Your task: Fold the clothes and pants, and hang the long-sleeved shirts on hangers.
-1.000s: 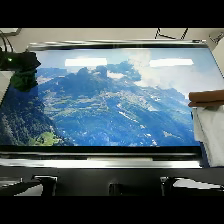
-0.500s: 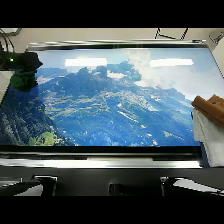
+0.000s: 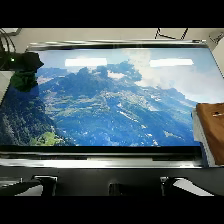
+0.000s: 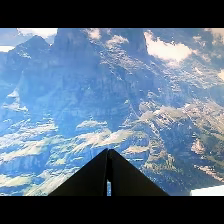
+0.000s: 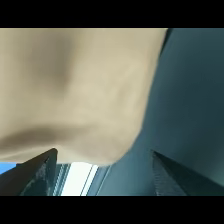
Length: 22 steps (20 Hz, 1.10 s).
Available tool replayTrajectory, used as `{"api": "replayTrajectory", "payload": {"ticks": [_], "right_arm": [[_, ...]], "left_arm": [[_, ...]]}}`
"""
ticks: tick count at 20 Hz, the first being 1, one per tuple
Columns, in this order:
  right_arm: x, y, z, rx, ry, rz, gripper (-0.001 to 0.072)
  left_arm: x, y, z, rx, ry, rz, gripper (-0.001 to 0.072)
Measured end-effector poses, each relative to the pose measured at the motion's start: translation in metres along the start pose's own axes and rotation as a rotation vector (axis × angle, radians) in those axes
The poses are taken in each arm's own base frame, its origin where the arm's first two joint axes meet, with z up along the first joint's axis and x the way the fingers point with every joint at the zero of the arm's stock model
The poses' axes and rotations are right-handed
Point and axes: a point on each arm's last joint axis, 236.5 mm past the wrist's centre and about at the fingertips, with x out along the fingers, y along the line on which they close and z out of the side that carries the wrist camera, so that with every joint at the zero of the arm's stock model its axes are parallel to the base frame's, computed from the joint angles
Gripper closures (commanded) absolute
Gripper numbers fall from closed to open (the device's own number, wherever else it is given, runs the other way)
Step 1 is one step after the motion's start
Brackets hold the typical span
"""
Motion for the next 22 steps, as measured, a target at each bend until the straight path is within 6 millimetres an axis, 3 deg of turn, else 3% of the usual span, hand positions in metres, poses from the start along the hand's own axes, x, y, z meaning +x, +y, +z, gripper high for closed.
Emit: {"api": "replayTrajectory", "payload": {"ticks": [2, 4, 6, 8, 9, 10, 11, 13, 16, 18, 22], "right_arm": [[-0.029, 0.012, 0.028, -0.039, -0.129, 0.053, 0.0038], [-0.086, 0.049, 0.068, -0.111, -0.353, 0.175, 0.0038], [-0.155, 0.105, 0.089, -0.217, -0.573, 0.318, 0.0041], [-0.215, 0.177, 0.075, -0.347, -0.715, 0.484, 0.0041], [-0.232, 0.215, 0.055, -0.418, -0.734, 0.557, 0.0038], [-0.237, 0.249, 0.031, -0.487, -0.716, 0.610, 0.0040], [-0.230, 0.277, 0.006, -0.553, -0.664, 0.635, 0.0049], [-0.187, 0.316, -0.052, -0.695, -0.473, 0.623, 0.0100], [-0.116, 0.330, -0.128, -0.874, -0.205, 0.525, 0.0100], [-0.088, 0.328, -0.156, -0.932, -0.118, 0.478, 0.0099], [-0.067, 0.325, -0.179, -0.981, -0.052, 0.443, 0.0099]], "left_arm": [[-0.006, -0.009, 0.010, -0.005, -0.032, -0.032, 0.0682], [-0.017, -0.021, 0.036, -0.007, -0.133, -0.066, 0.0684], [-0.028, -0.026, 0.068, 0.009, -0.262, -0.062, 0.0685], [-0.020, -0.013, 0.077, -0.008, -0.294, 0.014, 0.0670], [-0.009, 0.000, 0.071, -0.022, -0.260, 0.067, 0.0507], [0.004, 0.012, 0.058, -0.037, -0.199, 0.112, 0.0114], [0.020, 0.023, 0.037, -0.050, -0.108, 0.154, 0.0009], [0.052, 0.046, -0.025, -0.070, 0.152, 0.236, 0.0007], [0.069, 0.054, -0.093, -0.065, 0.402, 0.258, 0.0007], [0.074, 0.047, -0.114, -0.057, 0.450, 0.238, 0.0007], [0.083, 0.041, -0.132, -0.042, 0.483, 0.221, 0.0006]]}}
